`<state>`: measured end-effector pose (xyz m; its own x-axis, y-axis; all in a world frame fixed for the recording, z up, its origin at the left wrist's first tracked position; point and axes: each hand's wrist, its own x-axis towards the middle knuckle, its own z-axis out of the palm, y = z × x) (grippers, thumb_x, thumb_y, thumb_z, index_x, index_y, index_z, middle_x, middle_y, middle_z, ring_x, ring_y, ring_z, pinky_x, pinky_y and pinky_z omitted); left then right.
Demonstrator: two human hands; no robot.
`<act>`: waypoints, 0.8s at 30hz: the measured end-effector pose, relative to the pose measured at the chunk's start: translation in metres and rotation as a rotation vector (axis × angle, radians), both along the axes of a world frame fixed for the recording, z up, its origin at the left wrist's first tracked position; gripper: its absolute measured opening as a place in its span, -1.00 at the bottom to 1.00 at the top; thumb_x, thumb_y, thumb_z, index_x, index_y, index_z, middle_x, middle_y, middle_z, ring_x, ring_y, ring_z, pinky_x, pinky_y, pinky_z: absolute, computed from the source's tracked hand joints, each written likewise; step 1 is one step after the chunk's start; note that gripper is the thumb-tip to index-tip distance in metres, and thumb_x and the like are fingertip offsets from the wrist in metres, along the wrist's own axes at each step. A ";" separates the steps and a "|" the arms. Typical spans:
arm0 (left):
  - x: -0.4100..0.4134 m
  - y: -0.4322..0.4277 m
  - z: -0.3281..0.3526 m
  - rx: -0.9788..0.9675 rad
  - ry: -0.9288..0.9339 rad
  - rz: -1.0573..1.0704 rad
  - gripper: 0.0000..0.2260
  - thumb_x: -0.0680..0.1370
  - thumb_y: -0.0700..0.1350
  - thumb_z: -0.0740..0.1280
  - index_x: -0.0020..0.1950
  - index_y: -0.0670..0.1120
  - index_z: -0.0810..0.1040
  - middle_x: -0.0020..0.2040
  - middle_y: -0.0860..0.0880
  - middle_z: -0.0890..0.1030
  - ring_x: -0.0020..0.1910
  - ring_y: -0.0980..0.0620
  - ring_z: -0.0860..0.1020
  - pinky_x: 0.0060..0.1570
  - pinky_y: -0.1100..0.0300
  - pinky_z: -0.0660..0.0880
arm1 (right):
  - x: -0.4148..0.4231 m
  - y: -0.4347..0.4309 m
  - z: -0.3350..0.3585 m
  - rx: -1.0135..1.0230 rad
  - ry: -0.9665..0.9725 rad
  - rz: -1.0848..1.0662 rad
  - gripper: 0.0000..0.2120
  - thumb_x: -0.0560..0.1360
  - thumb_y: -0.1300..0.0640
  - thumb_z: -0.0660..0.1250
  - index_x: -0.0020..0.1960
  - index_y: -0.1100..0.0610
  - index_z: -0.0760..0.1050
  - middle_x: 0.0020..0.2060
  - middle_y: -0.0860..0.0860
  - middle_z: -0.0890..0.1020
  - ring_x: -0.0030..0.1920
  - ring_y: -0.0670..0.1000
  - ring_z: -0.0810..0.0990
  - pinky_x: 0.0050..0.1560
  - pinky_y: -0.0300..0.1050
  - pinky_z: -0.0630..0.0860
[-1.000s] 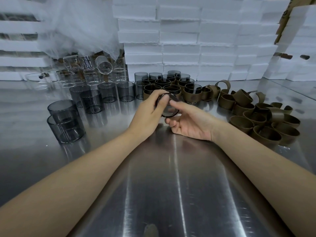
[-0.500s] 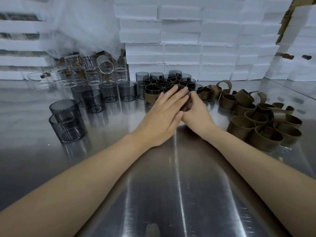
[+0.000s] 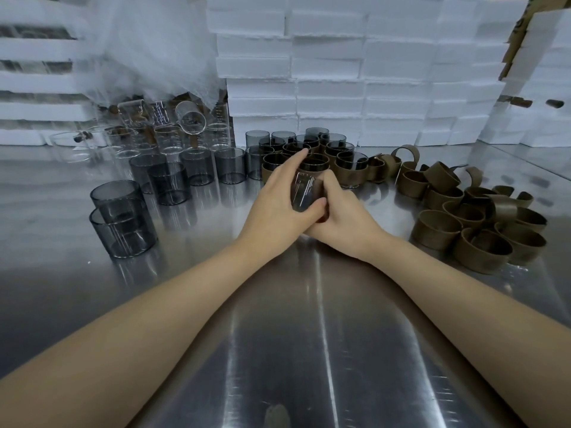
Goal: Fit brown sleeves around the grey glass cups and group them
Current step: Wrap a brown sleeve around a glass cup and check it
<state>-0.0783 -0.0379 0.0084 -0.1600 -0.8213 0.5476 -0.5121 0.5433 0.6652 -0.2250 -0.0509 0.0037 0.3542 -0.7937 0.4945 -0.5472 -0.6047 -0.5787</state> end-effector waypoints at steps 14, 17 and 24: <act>0.003 -0.004 0.006 0.711 0.730 -0.635 -0.62 0.51 -0.05 0.34 0.29 -0.17 0.48 0.06 -0.15 0.63 0.04 -0.06 0.61 0.08 0.10 0.58 | -0.002 0.009 0.008 0.182 -0.266 0.198 -0.50 0.25 0.36 0.23 0.04 -0.08 0.24 -0.19 -0.29 0.50 -0.17 -0.19 0.50 -0.20 -0.24 0.42; 0.002 -0.003 0.004 0.716 0.745 -0.634 -0.58 0.49 -0.07 0.36 0.32 -0.15 0.44 0.06 -0.13 0.63 0.03 -0.04 0.62 0.10 0.08 0.57 | 0.001 0.010 0.010 0.177 -0.285 0.220 -0.39 0.27 0.43 0.19 0.24 0.04 0.20 -0.03 -0.08 0.46 -0.04 -0.11 0.50 -0.11 -0.18 0.46; -0.002 -0.002 0.004 0.709 0.669 -0.547 -0.41 0.43 -0.01 0.38 0.42 -0.15 0.36 0.12 -0.11 0.61 0.08 0.02 0.61 0.17 0.11 0.56 | 0.011 0.008 0.007 0.220 -0.334 0.027 -0.29 0.32 0.57 0.15 0.38 0.07 0.27 0.02 -0.15 0.52 0.03 -0.16 0.55 0.09 -0.12 0.55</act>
<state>-0.0800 -0.0401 0.0128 -0.4439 -0.8911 0.0945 0.2575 -0.0258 0.9659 -0.2142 -0.0428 0.0111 0.2249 -0.8859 0.4057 -0.2925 -0.4585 -0.8391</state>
